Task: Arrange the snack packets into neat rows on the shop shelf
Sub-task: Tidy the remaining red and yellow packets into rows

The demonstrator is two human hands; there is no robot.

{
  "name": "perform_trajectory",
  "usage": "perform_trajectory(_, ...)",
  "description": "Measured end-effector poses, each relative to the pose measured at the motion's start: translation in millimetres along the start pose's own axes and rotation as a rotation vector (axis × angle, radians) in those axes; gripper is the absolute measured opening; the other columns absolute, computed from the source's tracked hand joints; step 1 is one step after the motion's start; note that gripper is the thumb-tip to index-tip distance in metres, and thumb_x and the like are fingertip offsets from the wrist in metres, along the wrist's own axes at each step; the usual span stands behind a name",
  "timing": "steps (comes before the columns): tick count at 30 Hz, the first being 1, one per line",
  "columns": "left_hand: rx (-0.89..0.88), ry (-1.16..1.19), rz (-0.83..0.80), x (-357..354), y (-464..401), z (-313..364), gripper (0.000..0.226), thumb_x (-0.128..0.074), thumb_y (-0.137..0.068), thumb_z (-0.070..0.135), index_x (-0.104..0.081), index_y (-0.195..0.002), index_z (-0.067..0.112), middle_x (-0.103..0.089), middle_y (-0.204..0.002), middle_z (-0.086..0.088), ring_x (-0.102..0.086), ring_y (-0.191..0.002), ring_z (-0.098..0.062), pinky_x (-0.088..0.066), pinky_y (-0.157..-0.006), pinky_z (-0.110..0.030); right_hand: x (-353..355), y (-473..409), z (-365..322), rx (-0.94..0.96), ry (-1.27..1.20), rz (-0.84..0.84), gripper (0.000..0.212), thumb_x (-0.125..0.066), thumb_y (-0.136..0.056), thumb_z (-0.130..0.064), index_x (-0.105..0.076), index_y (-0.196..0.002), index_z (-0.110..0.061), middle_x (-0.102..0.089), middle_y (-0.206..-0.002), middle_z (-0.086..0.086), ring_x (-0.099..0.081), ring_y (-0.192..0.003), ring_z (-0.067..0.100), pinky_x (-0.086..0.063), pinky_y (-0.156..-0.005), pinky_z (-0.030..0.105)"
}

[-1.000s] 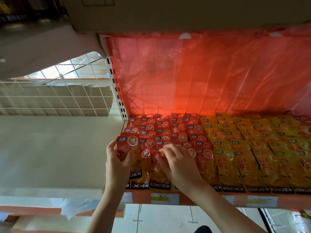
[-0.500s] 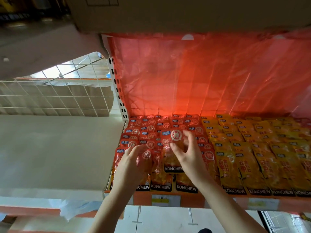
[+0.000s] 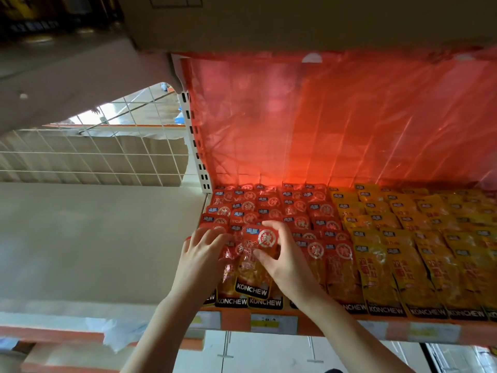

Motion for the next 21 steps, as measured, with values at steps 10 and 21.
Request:
perform_trajectory(10, -0.08, 0.068, -0.046, 0, -20, -8, 0.038, -0.068, -0.081, 0.02, -0.063, -0.118, 0.027, -0.057, -0.127, 0.008, -0.038, -0.126, -0.025, -0.036, -0.098, -0.045, -17, -4, 1, 0.073, 0.19, -0.129, 0.057, -0.067, -0.085, -0.03, -0.041, -0.136, -0.023, -0.048, -0.134, -0.011, -0.032, -0.119, -0.01, -0.021, -0.094, -0.002)
perform_trajectory(21, -0.033, 0.096, -0.13, -8, -45, -10, 0.02, -0.058, -0.087, 0.014, -0.066, -0.105, 0.016, -0.054, -0.125, 0.002, -0.03, -0.126, -0.023, -0.031, -0.104, -0.037, -10, -10, 4, 0.182, 0.391, -0.134, 0.052, -0.068, -0.084, -0.026, -0.047, -0.131, -0.017, -0.05, -0.121, -0.004, -0.04, -0.12, 0.012, -0.032, -0.103, 0.02)
Point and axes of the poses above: each hand's wrist, its own y-axis away from the middle knuckle, its own x-axis out of the back of the hand, z = x × y, the point moved 1 cm from there along -y, towards the middle knuckle
